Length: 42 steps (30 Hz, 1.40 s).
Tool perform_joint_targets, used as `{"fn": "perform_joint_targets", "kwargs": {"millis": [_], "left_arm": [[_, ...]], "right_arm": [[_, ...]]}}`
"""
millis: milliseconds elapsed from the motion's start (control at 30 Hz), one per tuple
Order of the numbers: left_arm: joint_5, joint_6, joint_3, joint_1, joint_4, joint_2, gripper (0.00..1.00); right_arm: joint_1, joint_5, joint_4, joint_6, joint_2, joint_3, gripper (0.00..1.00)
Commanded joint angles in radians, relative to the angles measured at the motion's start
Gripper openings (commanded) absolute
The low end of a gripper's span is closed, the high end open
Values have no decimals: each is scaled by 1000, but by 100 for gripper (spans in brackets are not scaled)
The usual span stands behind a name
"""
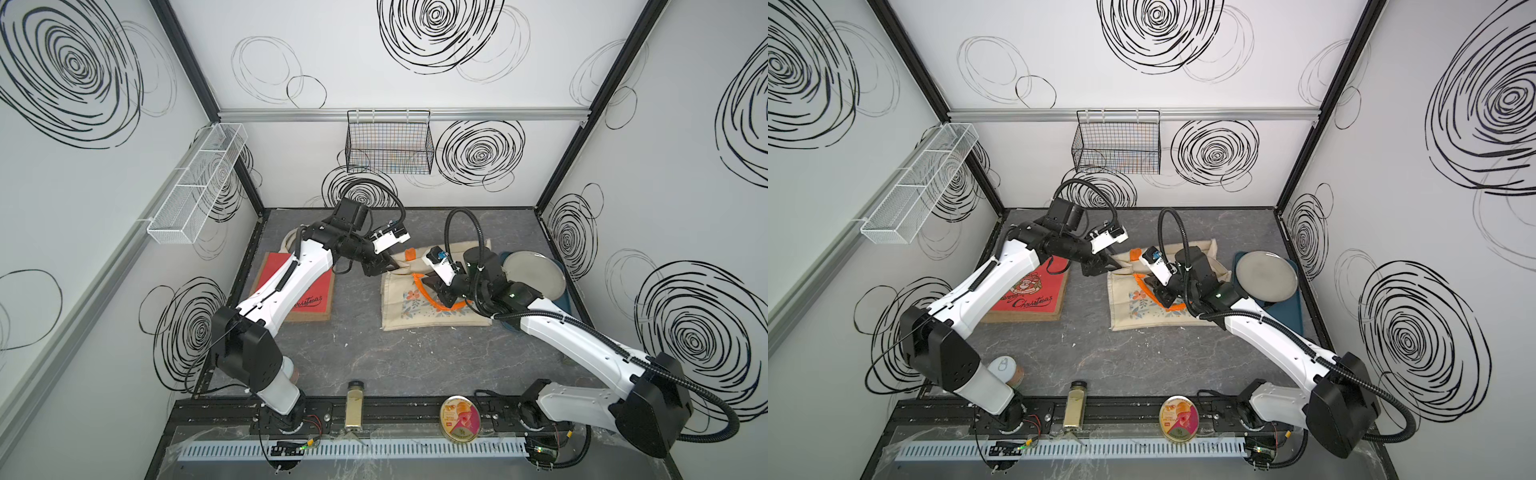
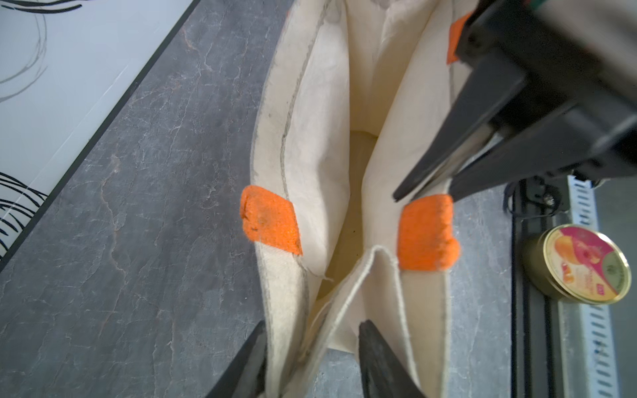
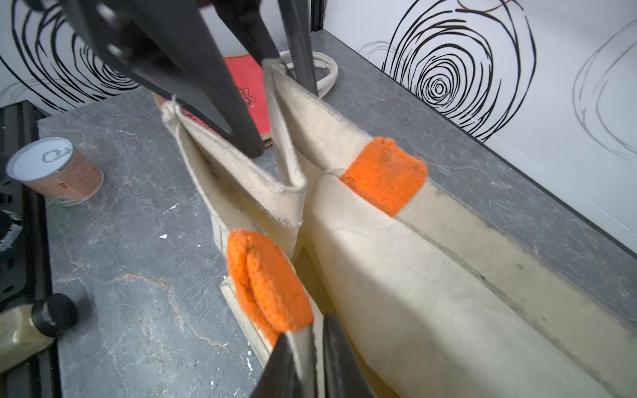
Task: Put away the canvas bag
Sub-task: Press the canvas bag at the center of the board.
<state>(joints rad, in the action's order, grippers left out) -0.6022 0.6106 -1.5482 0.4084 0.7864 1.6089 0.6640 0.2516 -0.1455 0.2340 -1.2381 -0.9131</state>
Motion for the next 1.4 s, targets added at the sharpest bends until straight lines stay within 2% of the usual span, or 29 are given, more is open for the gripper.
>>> {"fn": "perform_joint_targets", "kwargs": {"millis": [0, 67, 167, 200, 267, 333, 433, 500, 667, 800, 900, 1000, 1033, 1100, 1267, 1300, 1333, 1367], "left_arm": [[-60, -9, -24, -19, 53, 24, 48], [-76, 12, -51, -19, 113, 54, 51], [-143, -20, -50, -25, 80, 49, 54], [-163, -37, -57, -28, 71, 47, 57], [-171, -56, -81, -25, 91, 53, 71], [-164, -83, -109, -18, 116, 69, 77], [-189, -129, -130, -18, 130, 83, 77], [-146, -117, -128, -6, 146, 81, 77], [71, -123, -83, 69, 112, 65, 77], [232, -141, -50, 110, 42, 34, 70], [292, -151, -31, 141, 11, 22, 61], [309, -146, -7, 157, -20, 8, 52], [309, -148, 2, 155, -38, -1, 47], [312, -151, 22, 152, -81, -31, 36], [266, -85, 91, 142, -133, -108, 31], [258, -62, 103, 142, -131, -121, 31], [256, -53, 116, 142, -136, -132, 25], [249, -45, 126, 140, -136, -139, 14]], "right_arm": [[-17, -14, 26, -25, -31, -35, 19], [-19, -6, 30, -27, -35, -39, 19], [-18, -9, 36, -34, -38, -42, 22], [-18, -9, 37, -39, -37, -44, 23], [-17, -9, 44, -47, -35, -41, 24], [-15, -9, 54, -54, -31, -37, 25], [-8, -24, 58, -61, -37, -34, 25], [-6, -30, 63, -72, -44, -37, 26], [-6, -20, 92, -100, -48, -40, 26], [-4, 1, 112, -108, -47, -39, 26], [-7, 11, 139, -129, -41, -30, 29], [-7, 32, 142, -135, -37, -28, 47], [-10, 32, 130, -130, -34, -34, 50], [-41, 80, 78, -112, -23, -50, 51], [-188, 301, 13, -96, 29, -90, 52], [-205, 333, 14, -89, 44, -93, 58], [-211, 342, 16, -88, 54, -96, 67], [-215, 345, 10, -79, 60, -105, 75]]}}
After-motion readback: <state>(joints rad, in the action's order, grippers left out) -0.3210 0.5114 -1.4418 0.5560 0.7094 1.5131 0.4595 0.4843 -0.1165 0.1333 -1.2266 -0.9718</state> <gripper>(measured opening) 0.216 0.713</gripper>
